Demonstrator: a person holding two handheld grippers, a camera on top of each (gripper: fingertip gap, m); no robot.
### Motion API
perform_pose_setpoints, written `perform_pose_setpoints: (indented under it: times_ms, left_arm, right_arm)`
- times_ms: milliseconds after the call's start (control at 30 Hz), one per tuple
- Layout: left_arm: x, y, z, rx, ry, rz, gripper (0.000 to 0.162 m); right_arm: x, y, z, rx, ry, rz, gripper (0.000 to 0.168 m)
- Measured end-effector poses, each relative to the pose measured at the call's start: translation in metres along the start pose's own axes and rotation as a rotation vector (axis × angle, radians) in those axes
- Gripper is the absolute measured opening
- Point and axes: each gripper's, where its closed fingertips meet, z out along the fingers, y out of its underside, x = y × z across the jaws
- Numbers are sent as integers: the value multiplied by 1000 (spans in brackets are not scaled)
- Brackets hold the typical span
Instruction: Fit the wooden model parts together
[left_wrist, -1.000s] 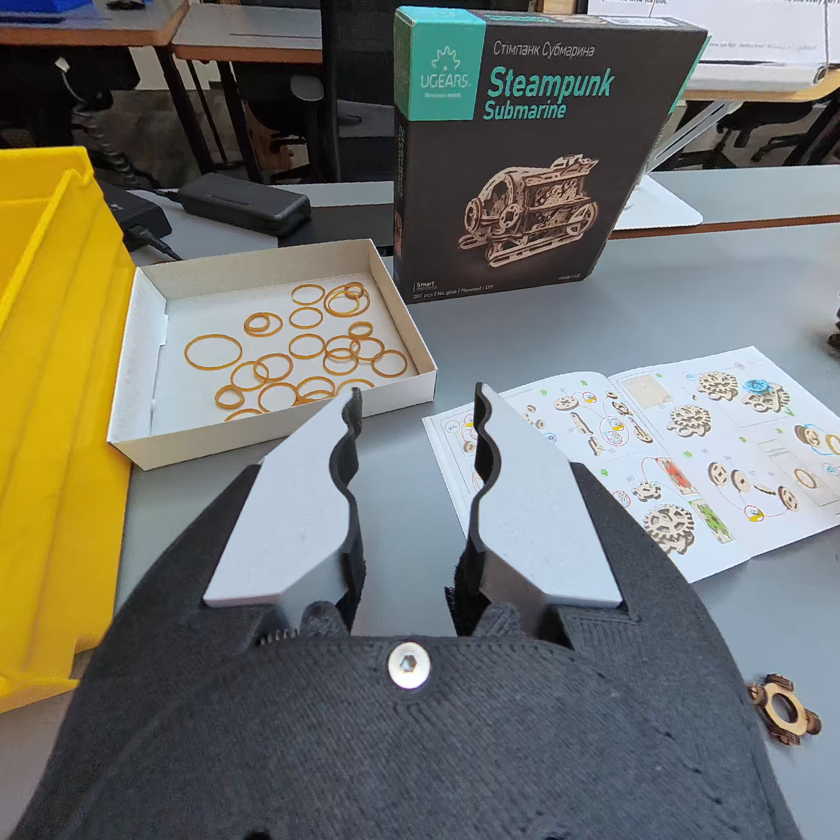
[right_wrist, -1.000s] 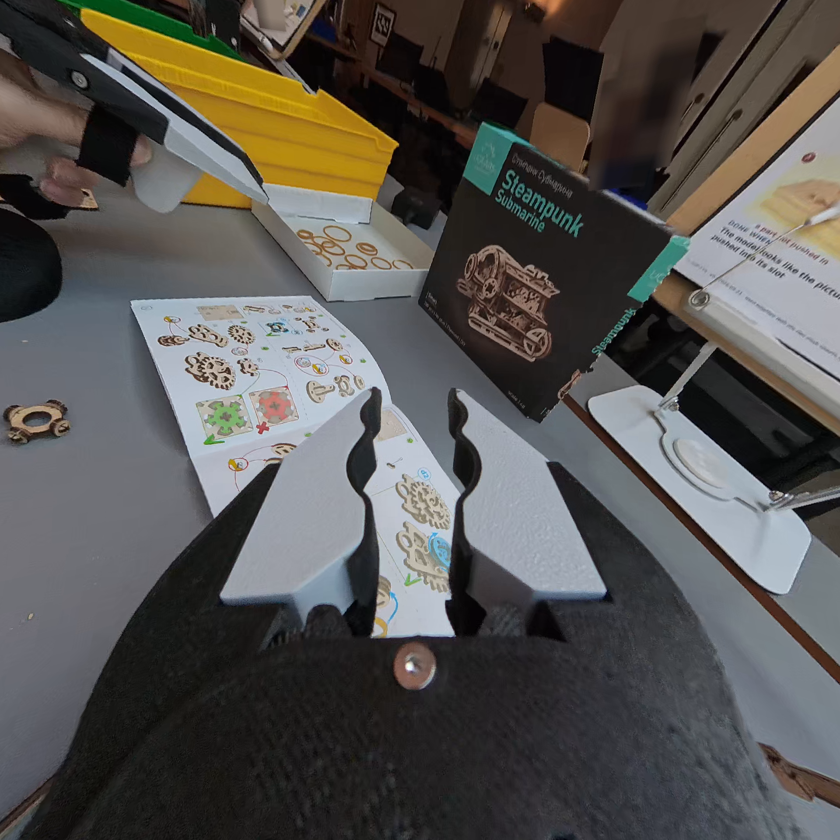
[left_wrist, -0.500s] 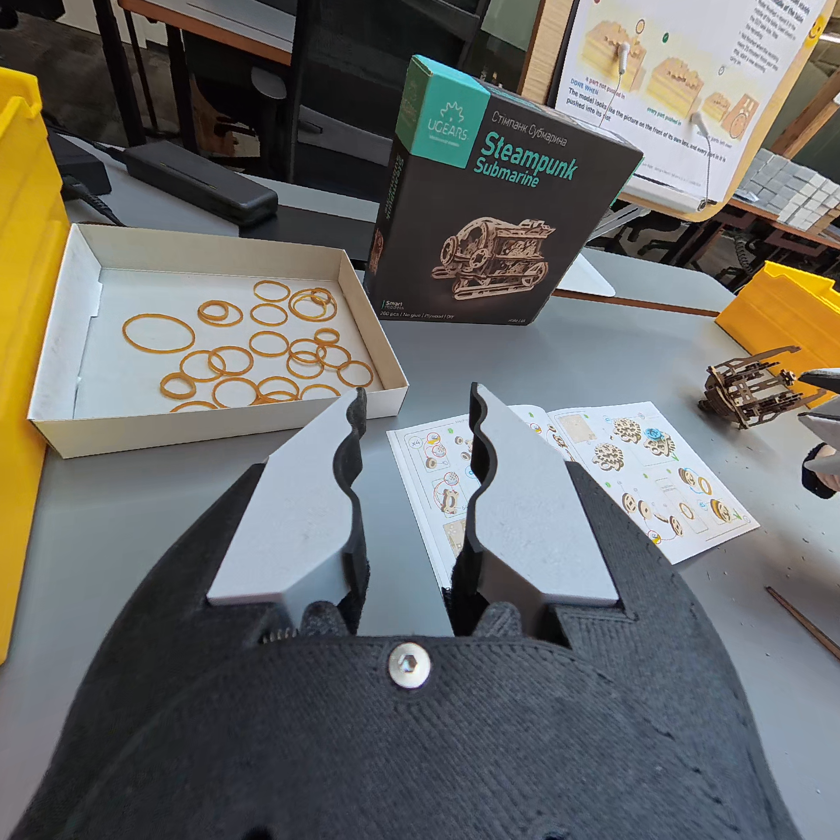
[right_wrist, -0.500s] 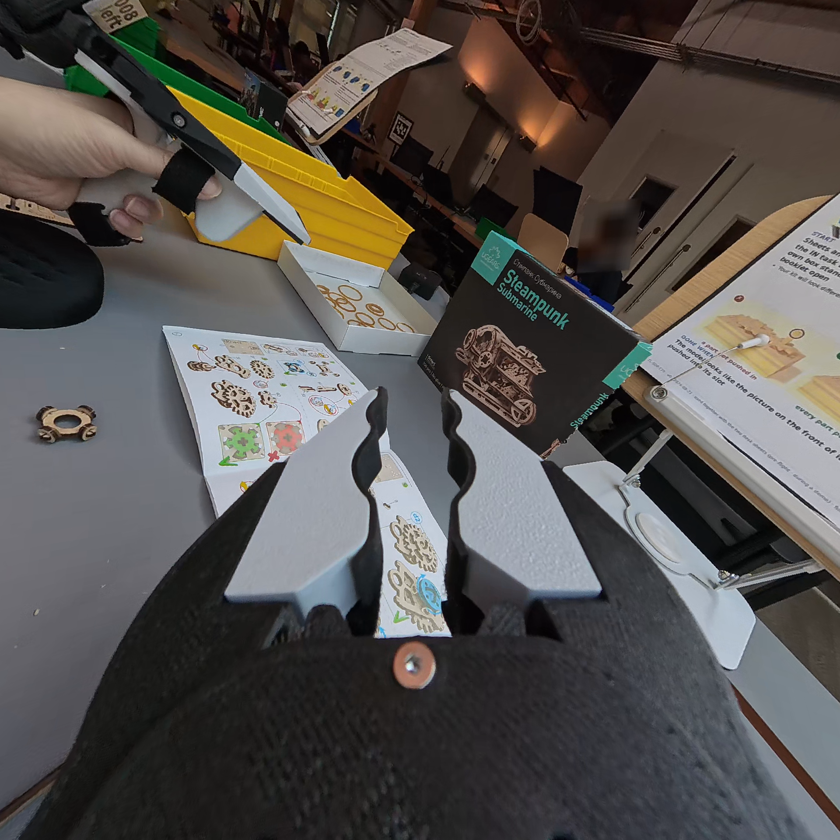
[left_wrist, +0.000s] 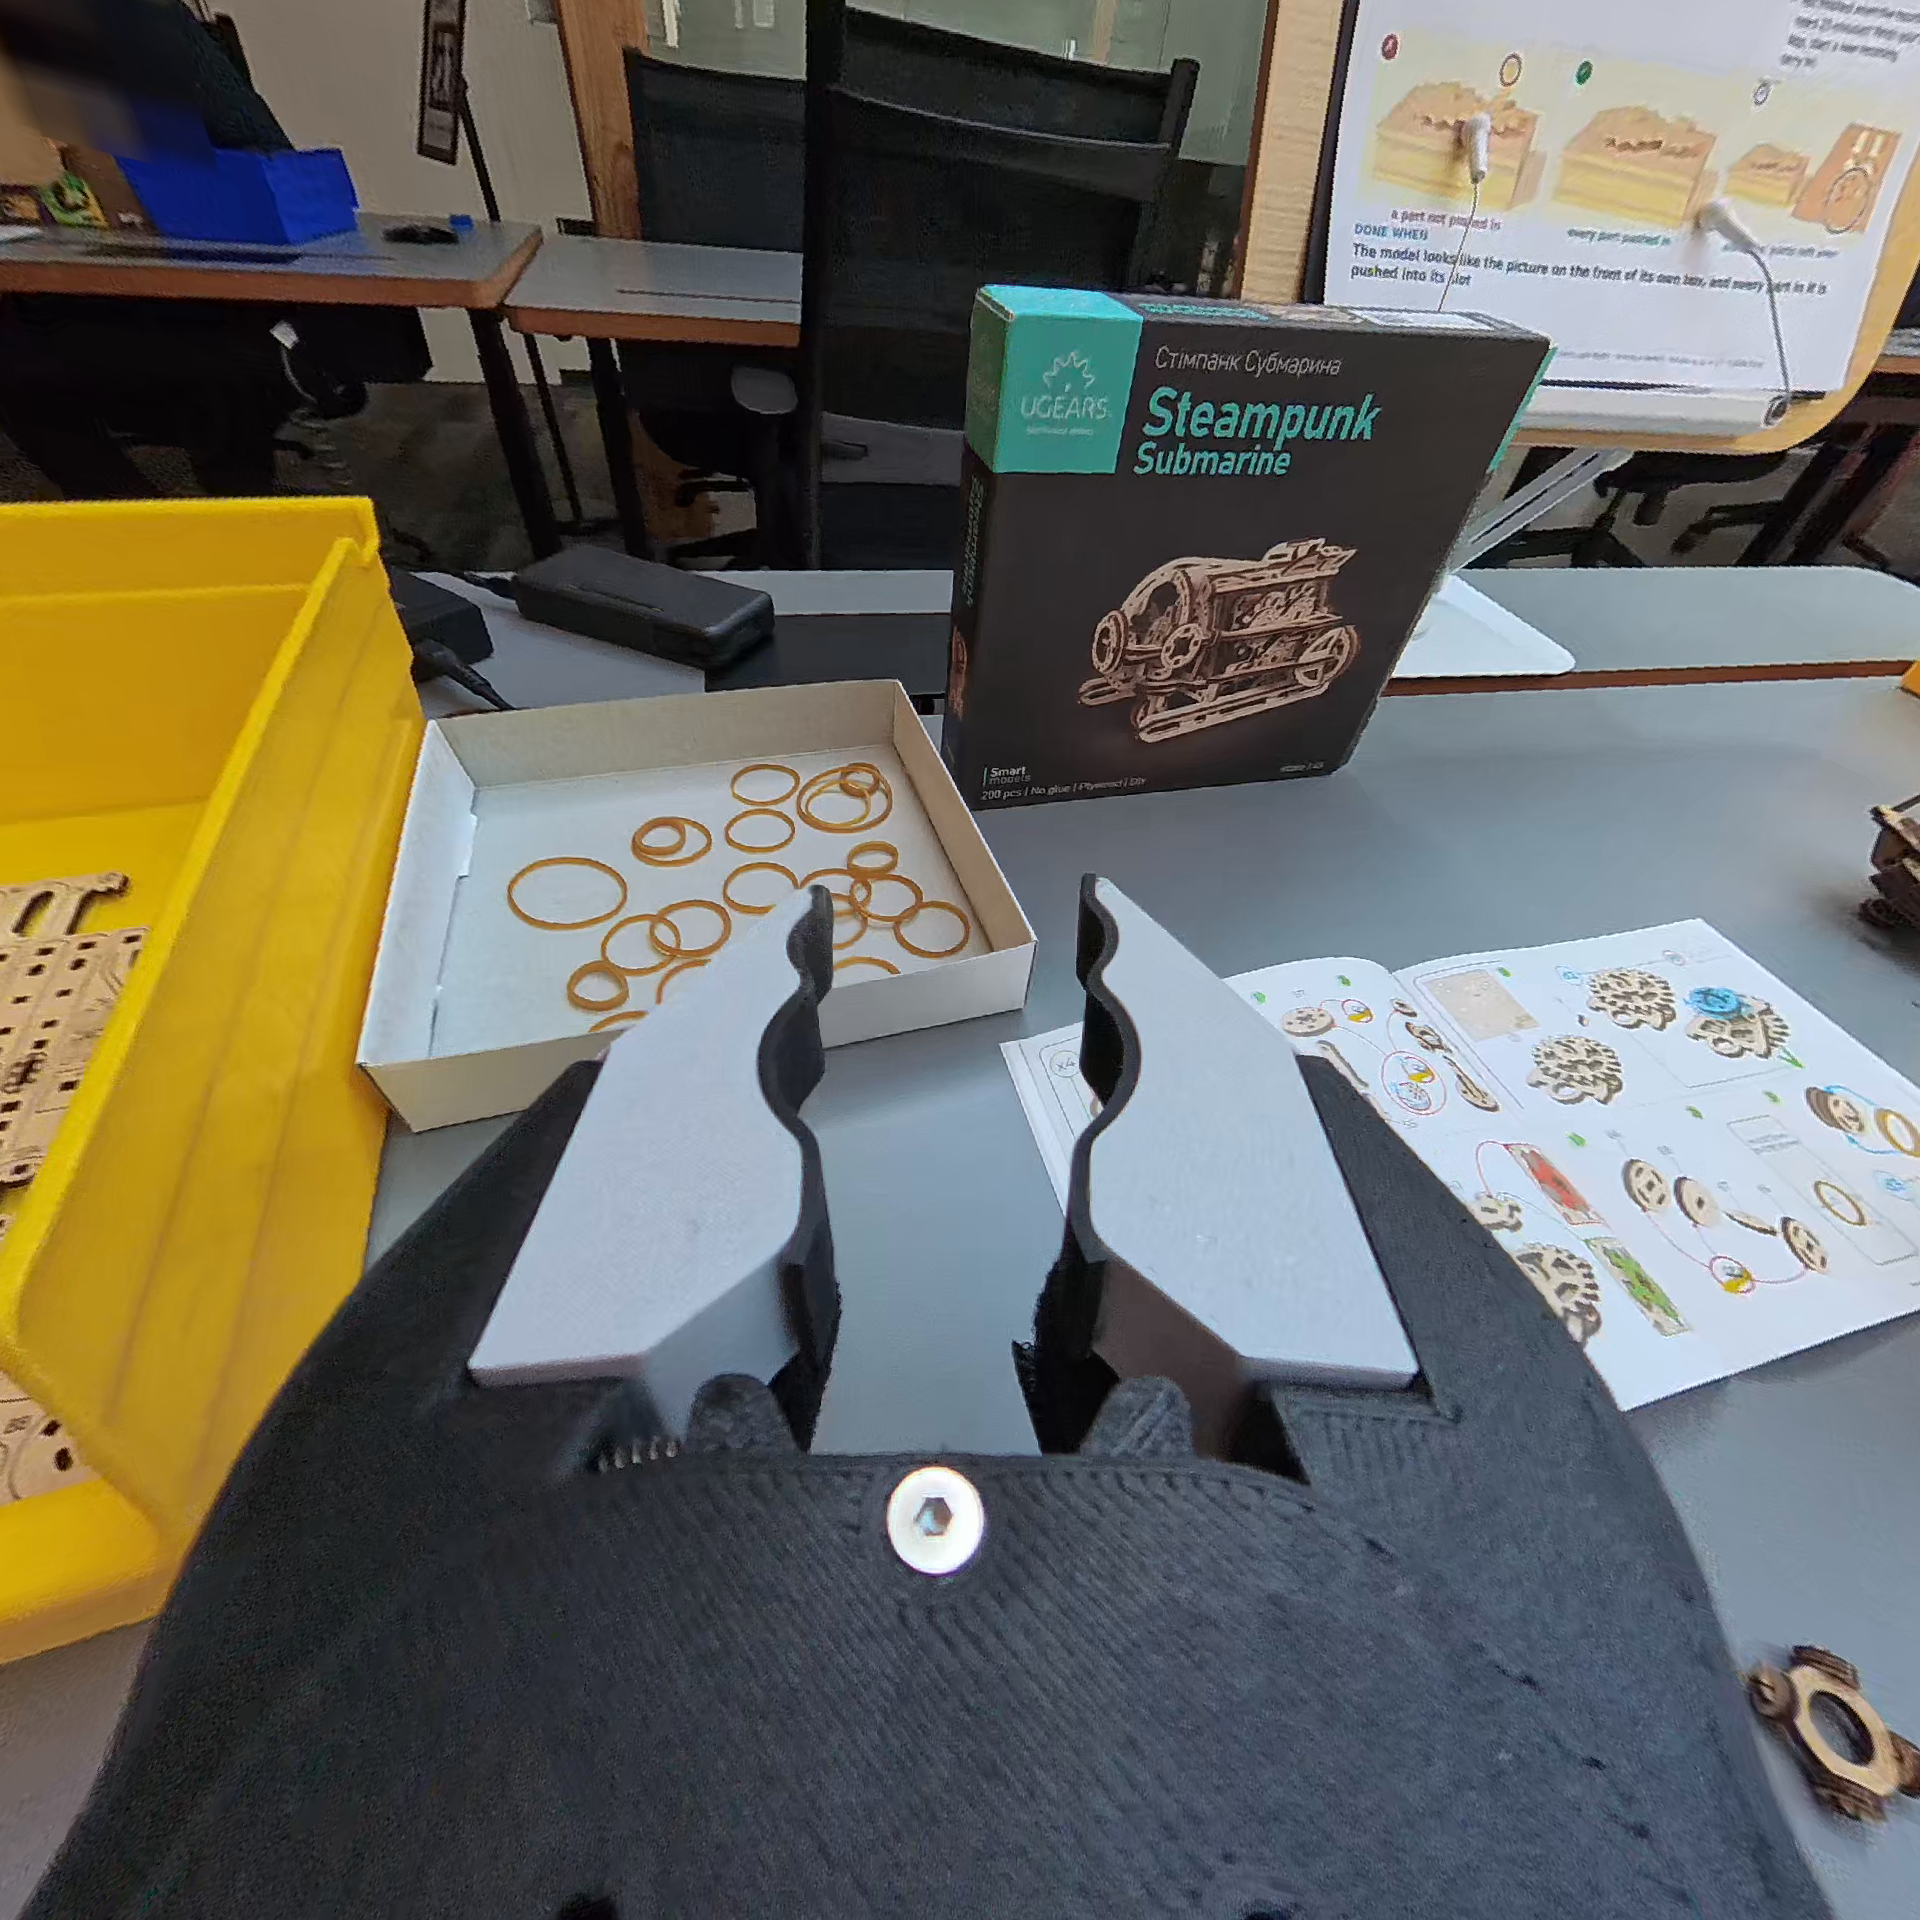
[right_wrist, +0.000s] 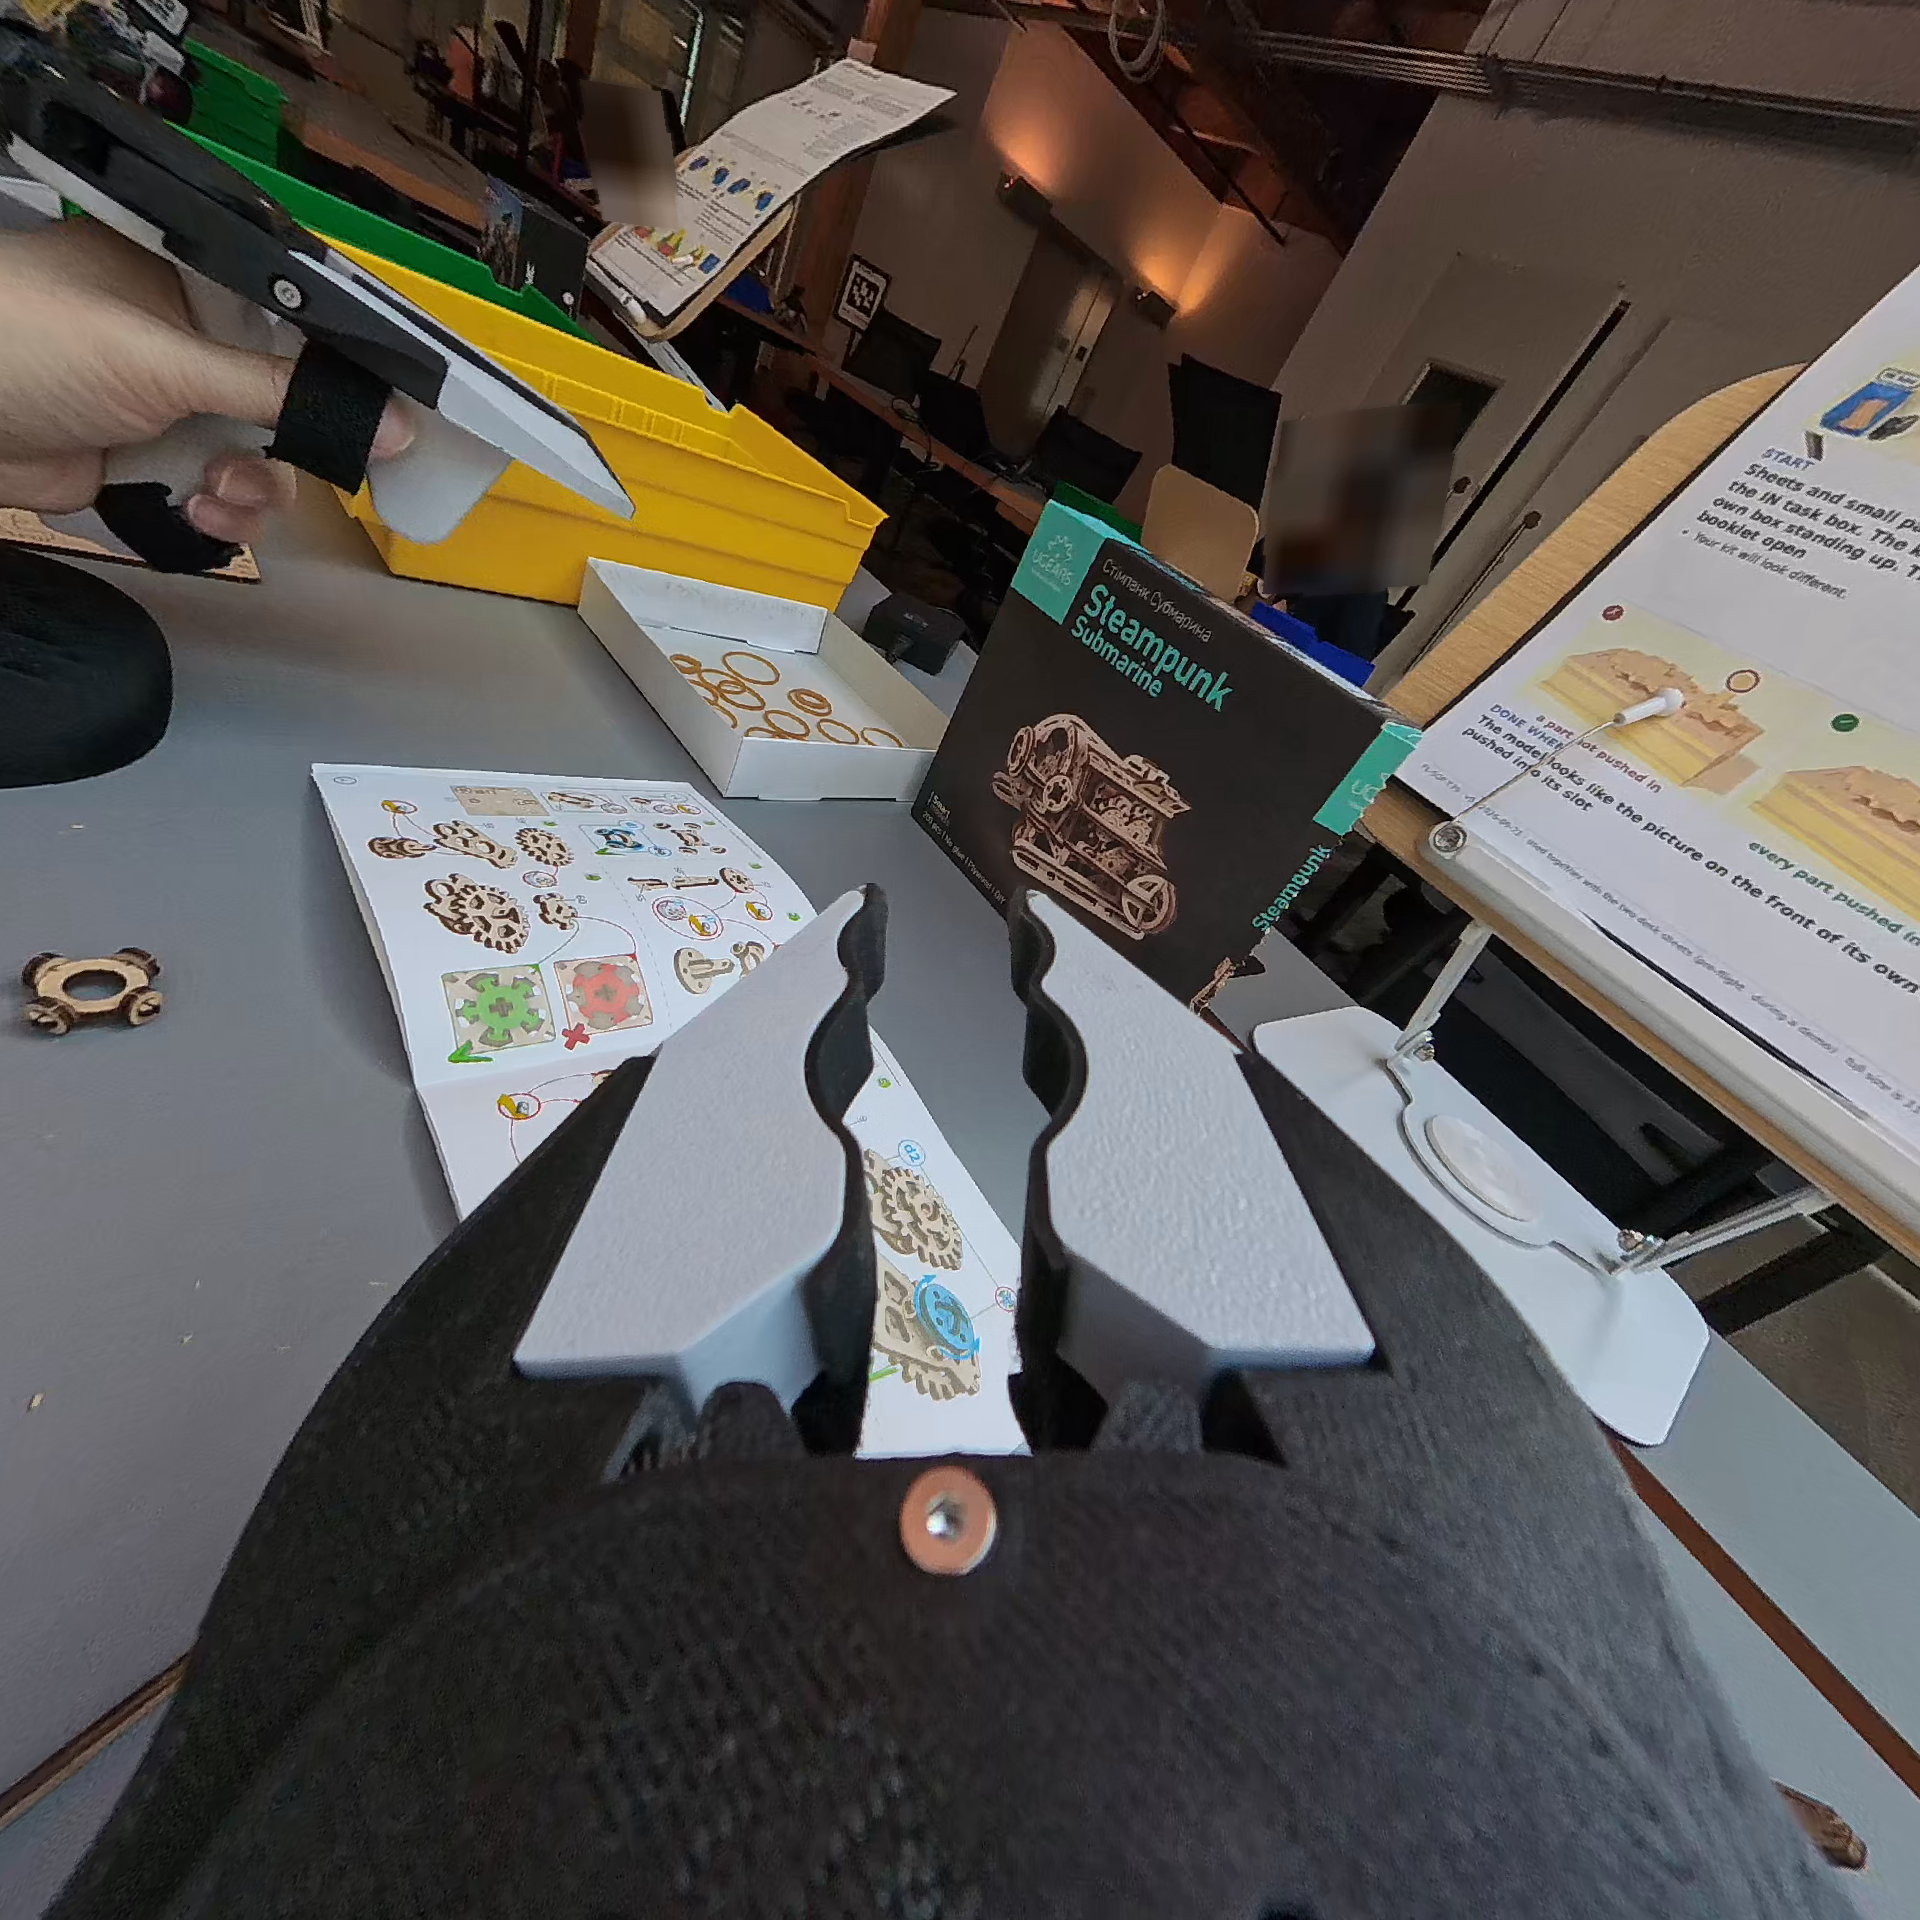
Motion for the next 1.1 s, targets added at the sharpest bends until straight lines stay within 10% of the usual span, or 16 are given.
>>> perform_pose_setpoints:
  times_ms: [333,567,1100]
  left_arm:
    - [-23,-29,-63,51,-129,102,52]
    - [-132,51,-161,-340,-287,32,38]
    - [-214,126,-244,-467,-304,-156,61]
  right_arm:
    - [-5,9,3,-35,-21,-3,22]
    - [-11,13,9,-53,-51,-3,22]
    - [-7,30,12,-123,-21,-55,22]
